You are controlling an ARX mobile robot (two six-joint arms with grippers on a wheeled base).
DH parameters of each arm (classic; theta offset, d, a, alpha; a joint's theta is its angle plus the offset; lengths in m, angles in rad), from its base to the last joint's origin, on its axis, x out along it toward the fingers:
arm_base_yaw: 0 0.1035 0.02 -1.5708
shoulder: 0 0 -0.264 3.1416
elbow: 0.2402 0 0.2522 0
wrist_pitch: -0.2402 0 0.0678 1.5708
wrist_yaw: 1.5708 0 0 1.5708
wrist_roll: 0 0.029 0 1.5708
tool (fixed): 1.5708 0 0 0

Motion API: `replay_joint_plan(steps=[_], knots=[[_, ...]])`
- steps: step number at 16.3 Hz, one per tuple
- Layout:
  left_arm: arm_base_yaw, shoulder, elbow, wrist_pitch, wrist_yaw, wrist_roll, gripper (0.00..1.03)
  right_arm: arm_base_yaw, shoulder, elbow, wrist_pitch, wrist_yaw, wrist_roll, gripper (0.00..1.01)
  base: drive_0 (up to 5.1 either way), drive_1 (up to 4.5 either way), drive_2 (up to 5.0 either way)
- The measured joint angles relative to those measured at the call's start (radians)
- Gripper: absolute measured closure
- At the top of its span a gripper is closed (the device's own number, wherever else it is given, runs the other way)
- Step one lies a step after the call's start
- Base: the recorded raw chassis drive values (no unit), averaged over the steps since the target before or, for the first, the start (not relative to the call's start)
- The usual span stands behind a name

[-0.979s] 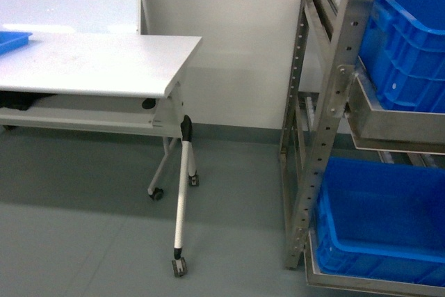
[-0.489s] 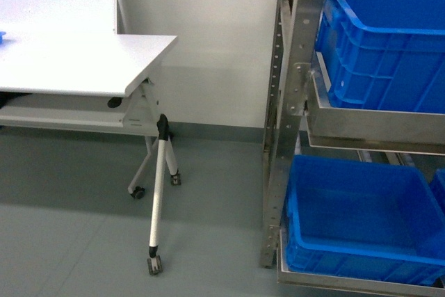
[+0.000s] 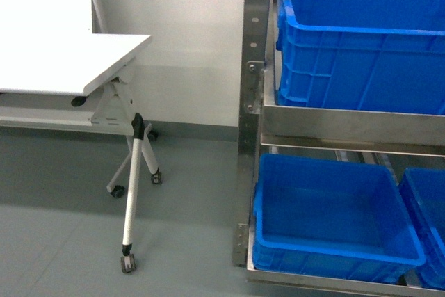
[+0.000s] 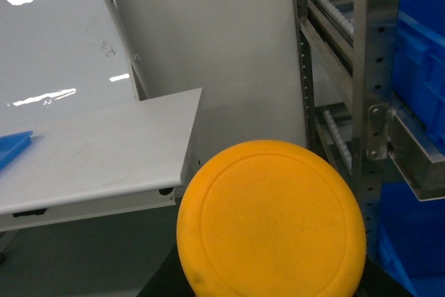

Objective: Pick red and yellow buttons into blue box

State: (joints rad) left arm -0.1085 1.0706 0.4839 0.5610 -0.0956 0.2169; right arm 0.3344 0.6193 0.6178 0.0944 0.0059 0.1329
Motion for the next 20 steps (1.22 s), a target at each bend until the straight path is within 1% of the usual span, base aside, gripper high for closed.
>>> replay_joint_plan(steps=[20], knots=[[0.0, 0.0, 0.0, -0.005, 0.0, 0.0, 0.8, 0.0, 0.0, 0.0, -0.003, 0.002, 0.0, 0.73, 4.8, -2.22, -2.2]])
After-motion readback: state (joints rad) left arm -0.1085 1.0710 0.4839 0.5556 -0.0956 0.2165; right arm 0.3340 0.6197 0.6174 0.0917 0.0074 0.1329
